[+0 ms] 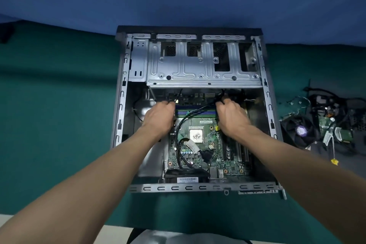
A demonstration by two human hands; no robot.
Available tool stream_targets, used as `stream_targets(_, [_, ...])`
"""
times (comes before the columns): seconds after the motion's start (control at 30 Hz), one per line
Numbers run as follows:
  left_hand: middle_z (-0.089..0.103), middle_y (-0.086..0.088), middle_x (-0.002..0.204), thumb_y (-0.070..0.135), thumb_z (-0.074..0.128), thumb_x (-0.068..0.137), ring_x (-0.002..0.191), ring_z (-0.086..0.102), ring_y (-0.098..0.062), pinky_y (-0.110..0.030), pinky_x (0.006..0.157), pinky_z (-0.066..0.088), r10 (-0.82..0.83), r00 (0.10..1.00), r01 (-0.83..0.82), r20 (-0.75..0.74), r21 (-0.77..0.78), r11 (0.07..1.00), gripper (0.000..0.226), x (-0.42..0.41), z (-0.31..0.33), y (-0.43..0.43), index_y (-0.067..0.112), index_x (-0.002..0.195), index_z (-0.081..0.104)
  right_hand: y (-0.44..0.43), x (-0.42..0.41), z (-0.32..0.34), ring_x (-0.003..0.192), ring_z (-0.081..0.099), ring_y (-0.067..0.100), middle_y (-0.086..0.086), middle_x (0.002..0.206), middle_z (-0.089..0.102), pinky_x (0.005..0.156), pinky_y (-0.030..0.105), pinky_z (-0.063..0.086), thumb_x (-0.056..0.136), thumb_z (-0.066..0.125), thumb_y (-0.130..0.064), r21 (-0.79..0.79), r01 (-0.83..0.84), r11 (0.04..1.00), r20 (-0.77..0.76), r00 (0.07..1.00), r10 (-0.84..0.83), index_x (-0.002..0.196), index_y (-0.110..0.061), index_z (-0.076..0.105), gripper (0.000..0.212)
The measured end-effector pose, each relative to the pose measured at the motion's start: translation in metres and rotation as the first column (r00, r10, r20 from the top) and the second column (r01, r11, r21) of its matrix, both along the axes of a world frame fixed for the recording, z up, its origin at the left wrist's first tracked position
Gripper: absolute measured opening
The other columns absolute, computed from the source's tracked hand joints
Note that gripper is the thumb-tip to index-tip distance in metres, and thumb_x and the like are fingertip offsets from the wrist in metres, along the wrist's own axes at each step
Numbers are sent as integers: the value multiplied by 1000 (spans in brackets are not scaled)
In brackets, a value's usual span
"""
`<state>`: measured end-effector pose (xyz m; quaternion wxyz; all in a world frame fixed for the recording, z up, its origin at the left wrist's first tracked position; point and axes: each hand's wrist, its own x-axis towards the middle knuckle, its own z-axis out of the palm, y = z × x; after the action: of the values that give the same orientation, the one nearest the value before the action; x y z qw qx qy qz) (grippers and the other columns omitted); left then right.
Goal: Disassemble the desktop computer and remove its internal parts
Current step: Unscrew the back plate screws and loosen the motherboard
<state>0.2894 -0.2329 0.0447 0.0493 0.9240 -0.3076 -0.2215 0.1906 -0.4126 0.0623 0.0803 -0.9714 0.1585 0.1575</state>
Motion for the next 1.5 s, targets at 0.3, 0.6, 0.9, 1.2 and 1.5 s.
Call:
stream_targets(0.3, [62, -15, 105, 10, 59, 95, 85, 53, -23, -35, 79, 49, 73, 997, -70, 15, -153, 986, 31, -1, 8, 4, 3, 123, 51, 1, 17, 3, 74, 50, 29, 14, 85, 57, 63, 32, 37, 83, 51, 8, -90, 13, 996, -40, 999, -16, 100, 1, 62, 21])
stream_targets(0.6, [54, 1, 87, 19, 61, 94, 78, 53, -18, -26, 71, 42, 233, 937, -234, -261, 25, 972, 17, -39, 12, 23, 10, 108, 57, 11, 9, -2, 93, 54, 33, 18, 92, 57, 71, 38, 44, 83, 49, 1, -118, 124, 985, 26, 992, -122, 105, 2, 61, 25])
stream_targets(0.9, [47, 2, 78, 19, 61, 90, 79, 51, -21, -31, 69, 40, 263, 896, -226, -359, 142, 964, 12, -49, 0, 37, 15, 91, 50, 69, -22, -3, 125, 41, 22, 3, 140, 46, 100, 40, 42, 92, 57, -31, 239, -613, 753, 118, 788, 604, 134, -19, 49, 44])
stream_targets(1.2, [47, 1, 75, 22, 61, 93, 66, 49, -12, -27, 69, 42, 206, 908, -81, -365, 328, 941, 12, -50, -9, 40, 13, 101, 58, 91, -9, 3, 87, 54, 20, 4, 76, 61, 95, 37, 37, 98, 40, -29, 68, -749, 659, -122, 650, 750, 79, -10, 64, 36])
stream_targets(1.5, [52, 5, 78, 49, 58, 91, 75, 52, -14, -30, 70, 39, 167, 930, -23, -328, 401, 916, 32, -52, -8, 35, 20, 105, 58, 71, 2, 25, 83, 53, 18, 2, 77, 58, 93, 38, 41, 92, 51, -12, 57, -496, 867, 4, 868, 496, 78, -12, 62, 18])
